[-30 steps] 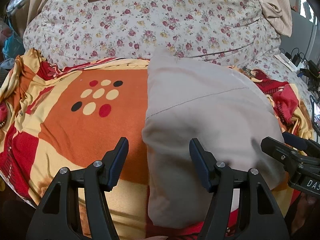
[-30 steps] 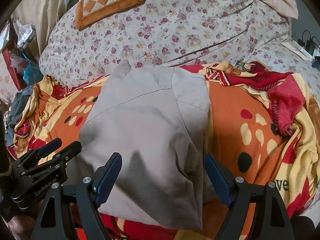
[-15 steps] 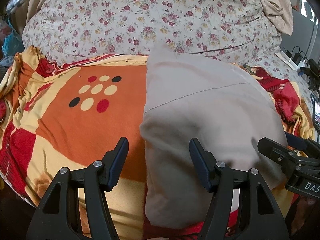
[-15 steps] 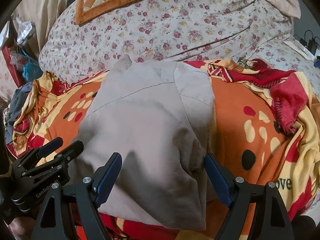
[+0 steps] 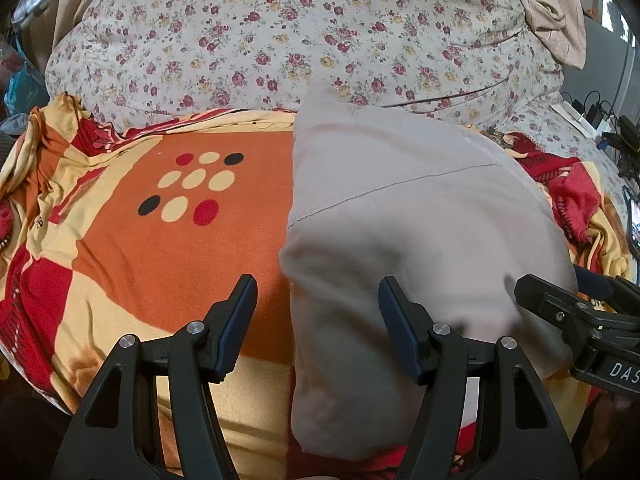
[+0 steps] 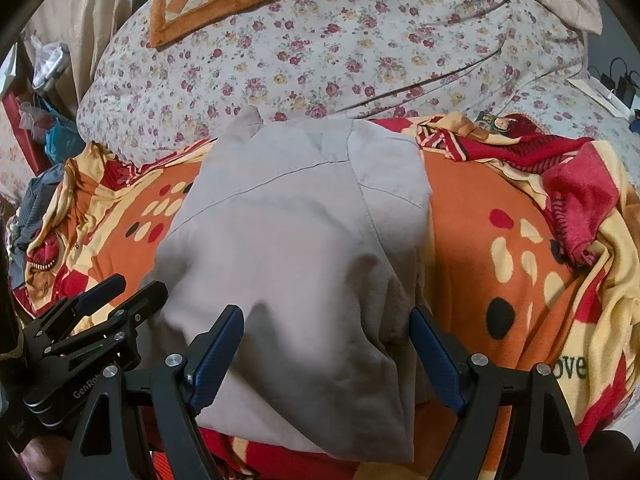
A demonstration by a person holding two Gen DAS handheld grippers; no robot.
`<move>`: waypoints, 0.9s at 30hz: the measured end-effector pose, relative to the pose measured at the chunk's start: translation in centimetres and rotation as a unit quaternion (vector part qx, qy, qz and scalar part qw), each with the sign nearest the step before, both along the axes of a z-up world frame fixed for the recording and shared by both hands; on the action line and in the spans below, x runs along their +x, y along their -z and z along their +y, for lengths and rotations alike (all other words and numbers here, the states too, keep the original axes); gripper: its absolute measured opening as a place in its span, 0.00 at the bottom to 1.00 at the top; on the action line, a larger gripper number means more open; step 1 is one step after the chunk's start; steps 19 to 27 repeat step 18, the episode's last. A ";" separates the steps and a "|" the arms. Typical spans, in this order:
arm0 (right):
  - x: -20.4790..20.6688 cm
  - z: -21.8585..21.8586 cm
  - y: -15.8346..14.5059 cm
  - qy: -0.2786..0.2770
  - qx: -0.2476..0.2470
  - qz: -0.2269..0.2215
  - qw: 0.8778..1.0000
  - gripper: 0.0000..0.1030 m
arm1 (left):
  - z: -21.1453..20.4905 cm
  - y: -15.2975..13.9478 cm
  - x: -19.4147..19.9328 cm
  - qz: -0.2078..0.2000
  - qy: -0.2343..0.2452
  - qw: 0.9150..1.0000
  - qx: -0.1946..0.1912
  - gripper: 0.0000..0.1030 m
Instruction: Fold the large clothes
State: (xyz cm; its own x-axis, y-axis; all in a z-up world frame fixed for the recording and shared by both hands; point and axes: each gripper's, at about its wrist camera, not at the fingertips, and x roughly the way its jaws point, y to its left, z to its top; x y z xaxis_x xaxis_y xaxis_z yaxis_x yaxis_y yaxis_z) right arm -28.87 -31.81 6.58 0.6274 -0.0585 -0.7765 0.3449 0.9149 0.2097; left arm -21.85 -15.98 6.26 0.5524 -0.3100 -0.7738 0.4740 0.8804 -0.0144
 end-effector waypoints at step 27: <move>0.2 0.0 0.1 -0.004 0.004 -0.001 1.000 0.80 | 0.7 0.0 1.1 0.000 0.011 1.000 -0.007 0.61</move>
